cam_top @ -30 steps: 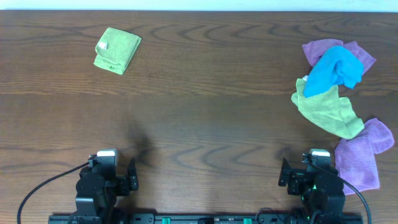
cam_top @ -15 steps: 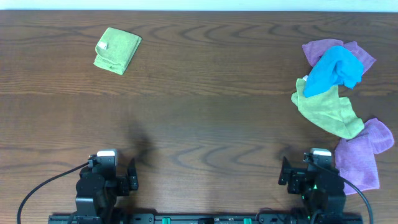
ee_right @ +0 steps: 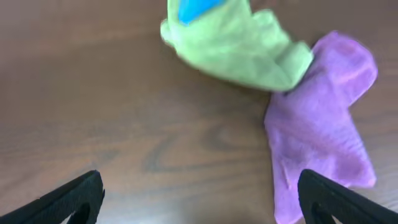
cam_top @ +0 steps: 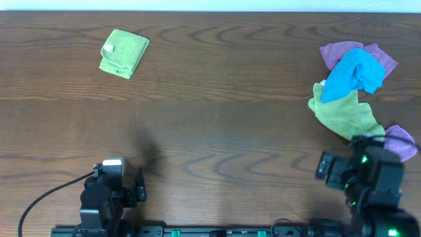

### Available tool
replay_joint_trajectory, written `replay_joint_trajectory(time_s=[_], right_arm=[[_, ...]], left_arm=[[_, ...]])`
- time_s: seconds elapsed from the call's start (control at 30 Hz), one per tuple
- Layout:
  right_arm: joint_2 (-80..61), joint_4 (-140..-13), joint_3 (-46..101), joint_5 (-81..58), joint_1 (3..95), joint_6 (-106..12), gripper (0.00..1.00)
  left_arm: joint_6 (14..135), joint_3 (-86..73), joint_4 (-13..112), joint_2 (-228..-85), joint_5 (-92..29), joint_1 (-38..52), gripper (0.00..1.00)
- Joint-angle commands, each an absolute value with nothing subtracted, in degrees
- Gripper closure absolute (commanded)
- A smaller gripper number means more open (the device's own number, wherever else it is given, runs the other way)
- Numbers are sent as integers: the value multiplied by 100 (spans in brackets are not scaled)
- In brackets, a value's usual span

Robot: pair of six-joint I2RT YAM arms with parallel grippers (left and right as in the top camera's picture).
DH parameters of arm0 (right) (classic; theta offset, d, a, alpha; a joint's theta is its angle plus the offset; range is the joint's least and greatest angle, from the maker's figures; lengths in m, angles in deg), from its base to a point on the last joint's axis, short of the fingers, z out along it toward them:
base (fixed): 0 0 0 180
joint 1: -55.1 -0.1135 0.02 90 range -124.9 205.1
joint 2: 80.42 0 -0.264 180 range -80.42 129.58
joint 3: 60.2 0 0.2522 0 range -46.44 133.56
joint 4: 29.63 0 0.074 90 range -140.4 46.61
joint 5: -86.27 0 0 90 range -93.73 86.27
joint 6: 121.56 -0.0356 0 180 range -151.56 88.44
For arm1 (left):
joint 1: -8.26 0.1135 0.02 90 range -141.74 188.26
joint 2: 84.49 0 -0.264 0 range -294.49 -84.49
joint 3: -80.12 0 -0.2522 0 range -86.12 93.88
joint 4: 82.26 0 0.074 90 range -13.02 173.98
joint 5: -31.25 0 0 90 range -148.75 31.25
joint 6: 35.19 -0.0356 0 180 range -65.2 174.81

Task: Fold the cloth

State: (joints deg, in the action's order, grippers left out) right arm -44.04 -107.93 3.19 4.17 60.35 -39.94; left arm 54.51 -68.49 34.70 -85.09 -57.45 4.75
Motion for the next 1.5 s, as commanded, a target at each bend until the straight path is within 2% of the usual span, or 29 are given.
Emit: replay_joint_trajectory(time_s=[0.0, 0.13, 0.3, 0.43, 0.63, 1.07, 1.47], right_arm=[[-3748, -11383, 1315, 839, 6177, -4481, 1], [-3000, -11999, 2327, 1049, 6470, -4553, 1], [-2559, -12141, 2815, 1088, 7102, -4591, 1], [-2364, -12119, 2819, 1092, 7688, -4643, 1], [-1776, -11770, 2791, 1243, 8151, -3635, 1], [-100, -11160, 2552, 1151, 8322, -3620, 1], [1314, -10096, 1833, 426, 9277, -3834, 1]], left_arm=[[5348, -6849, 3468, -8474, -5767, 499, 5], [5348, -6849, 3468, -8474, -5767, 499, 5], [5348, -6849, 3468, -8474, -5767, 499, 5], [5348, -6849, 3468, -8474, -5767, 499, 5], [5348, -6849, 3468, -8474, -5767, 499, 5], [5348, -6849, 3468, -8474, -5767, 499, 5], [5348, -6849, 3468, -8474, -5767, 499, 5]])
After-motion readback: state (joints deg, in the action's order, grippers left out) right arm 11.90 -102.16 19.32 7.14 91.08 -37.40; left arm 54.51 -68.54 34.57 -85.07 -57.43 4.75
